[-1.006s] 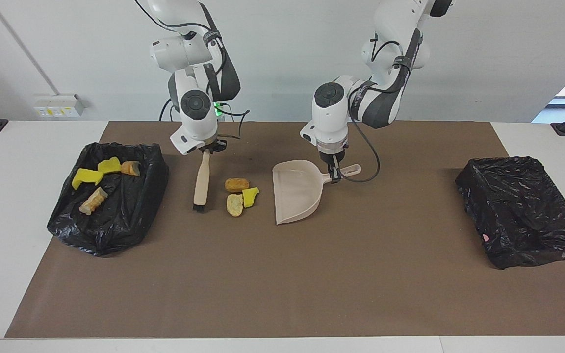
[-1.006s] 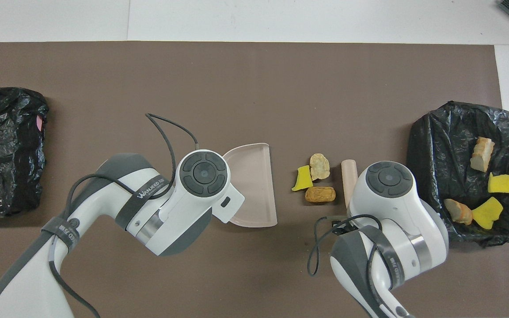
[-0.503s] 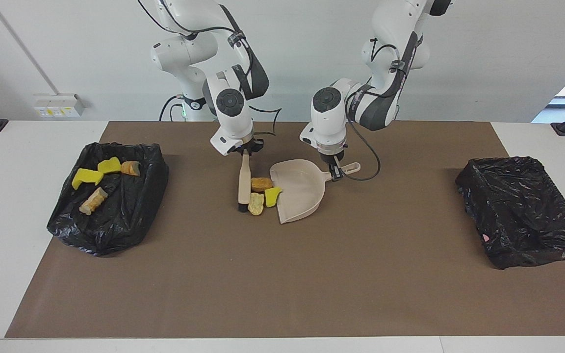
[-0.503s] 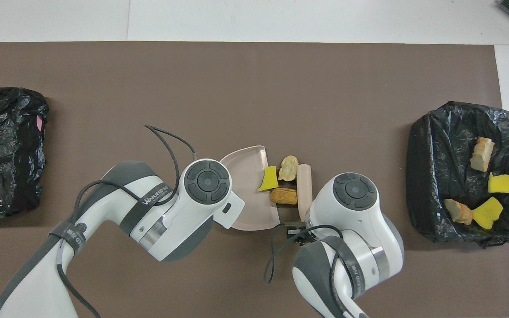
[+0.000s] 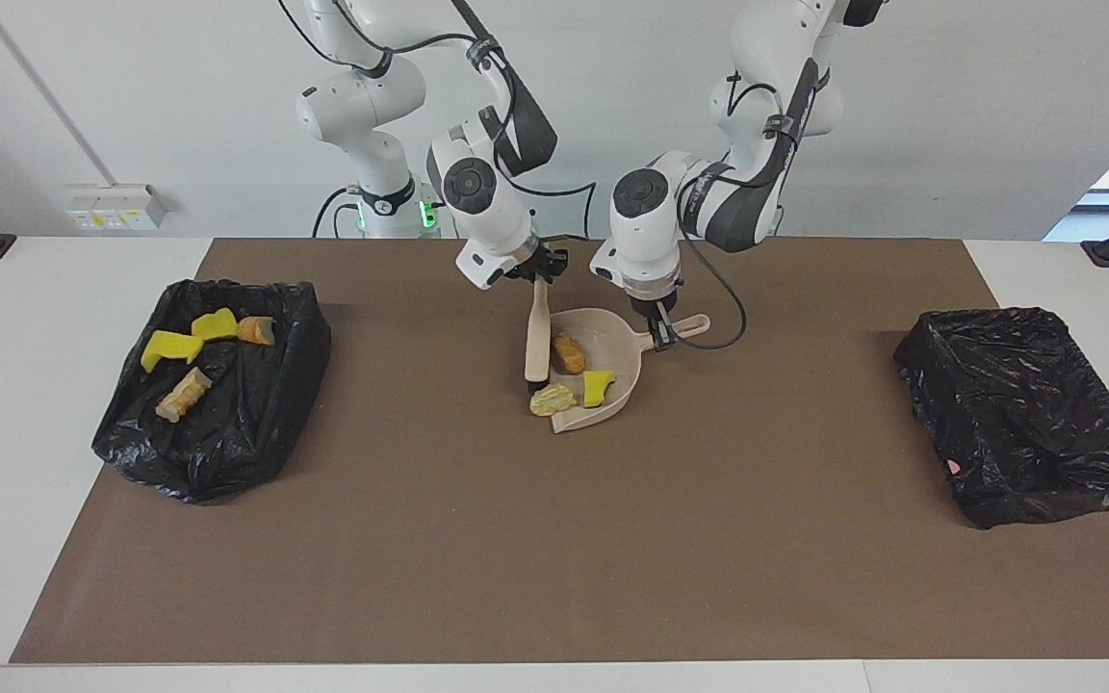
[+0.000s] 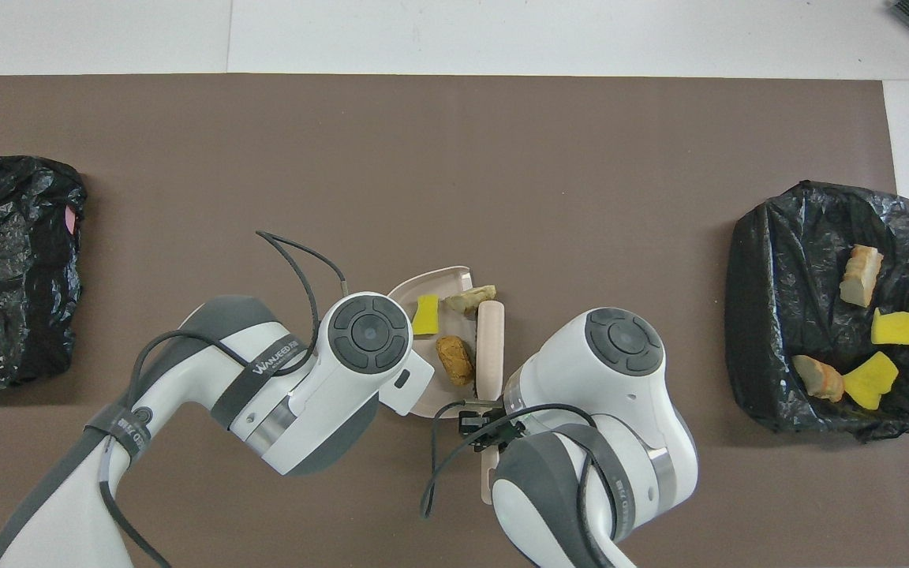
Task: Sweep and dump trash in bin
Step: 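Sweep the crumbs and sponge into the dustpan with the right gripper's brush, then carry the dustpan with the left gripper while the right gripper withdraws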
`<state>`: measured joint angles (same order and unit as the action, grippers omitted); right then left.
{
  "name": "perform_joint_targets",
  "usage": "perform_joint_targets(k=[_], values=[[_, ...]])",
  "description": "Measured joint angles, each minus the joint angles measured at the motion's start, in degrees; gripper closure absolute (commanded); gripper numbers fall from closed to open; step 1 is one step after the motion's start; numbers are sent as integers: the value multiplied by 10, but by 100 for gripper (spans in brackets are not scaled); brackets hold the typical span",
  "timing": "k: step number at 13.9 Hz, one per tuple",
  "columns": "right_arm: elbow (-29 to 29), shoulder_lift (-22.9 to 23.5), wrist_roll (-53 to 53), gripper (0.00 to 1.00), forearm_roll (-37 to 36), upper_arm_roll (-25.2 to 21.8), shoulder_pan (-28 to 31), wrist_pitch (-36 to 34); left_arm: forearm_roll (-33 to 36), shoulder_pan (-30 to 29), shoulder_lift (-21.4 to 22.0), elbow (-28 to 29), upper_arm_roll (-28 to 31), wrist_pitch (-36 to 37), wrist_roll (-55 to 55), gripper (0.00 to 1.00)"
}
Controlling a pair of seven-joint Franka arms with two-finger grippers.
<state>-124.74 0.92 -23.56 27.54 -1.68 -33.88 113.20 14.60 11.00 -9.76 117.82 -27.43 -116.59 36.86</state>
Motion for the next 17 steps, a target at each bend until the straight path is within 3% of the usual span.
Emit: perform_joint_targets(k=[3,5,9,14,17], values=[[29,-37,8,100,-11,-13,35,-65,0,0,1,3,1,0,0,100],[31,-59,66,100,-94,-16,70,-85,0,0,1,3,1,-1,0,100],[42,-16,199,100,-190,-19,108,-80,0,-1,1,3,2,0,0,100],[57,77,200,100,-162,-4,47,-17,0,-2,1,4,3,0,0,100],[57,88,184,100,-85,-2,18,-7,0,-2,2,4,3,0,0,100]])
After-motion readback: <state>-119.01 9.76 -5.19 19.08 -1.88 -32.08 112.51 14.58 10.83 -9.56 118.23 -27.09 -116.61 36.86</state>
